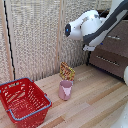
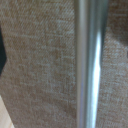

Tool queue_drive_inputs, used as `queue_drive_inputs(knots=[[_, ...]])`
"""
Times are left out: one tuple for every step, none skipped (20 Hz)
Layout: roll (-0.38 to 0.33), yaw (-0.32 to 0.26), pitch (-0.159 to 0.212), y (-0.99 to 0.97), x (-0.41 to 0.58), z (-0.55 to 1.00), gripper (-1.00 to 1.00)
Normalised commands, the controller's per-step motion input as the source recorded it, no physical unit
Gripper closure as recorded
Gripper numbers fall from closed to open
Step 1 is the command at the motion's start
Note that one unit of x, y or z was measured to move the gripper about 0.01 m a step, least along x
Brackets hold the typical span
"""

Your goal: Transport the gripper mindfully toward the orange-red bowl and clasp it to elevate with ease. Ensure your robot's arm aligns efficiently with the top drawer's opening. Carefully slide the orange-red bowl into the designated spot with precision. After confirmation, withdraw the gripper gently. Close the drawer smoothly by transitioning the gripper to its handle.

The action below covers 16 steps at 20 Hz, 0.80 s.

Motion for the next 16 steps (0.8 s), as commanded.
queue_drive_inputs(knots=[[0.000, -0.038, 0.000, -0.05, 0.000, 0.03, 1.00], [0.000, -0.062, 0.000, -0.06, -0.009, 0.06, 1.00], [0.000, -0.078, 0.000, -0.10, 0.000, 0.07, 1.00], [-0.009, -0.078, 0.000, -0.14, -0.017, 0.10, 1.00], [-0.010, -0.070, 0.000, -0.25, -0.109, 0.10, 1.00], [-0.013, -0.066, 0.000, -0.38, -0.154, 0.13, 1.00], [-0.005, -0.031, -0.006, -0.48, -0.106, 0.19, 1.00], [0.000, -0.013, -0.025, -0.60, -0.051, 0.27, 1.00], [0.000, -0.012, -0.032, -0.62, -0.074, 0.30, 1.00], [0.000, -0.014, -0.035, -0.65, -0.046, 0.36, 1.00], [0.000, -0.021, -0.025, -0.63, -0.014, 0.42, 1.00], [0.000, -0.028, -0.006, -0.62, -0.003, 0.47, 1.00], [0.000, -0.035, 0.000, -0.59, -0.011, 0.52, 1.00], [0.000, -0.039, 0.000, -0.54, -0.011, 0.55, 1.00], [0.000, -0.041, 0.005, -0.54, 0.000, 0.57, 1.00], [0.000, -0.038, 0.031, -0.50, 0.000, 0.59, 1.00]])
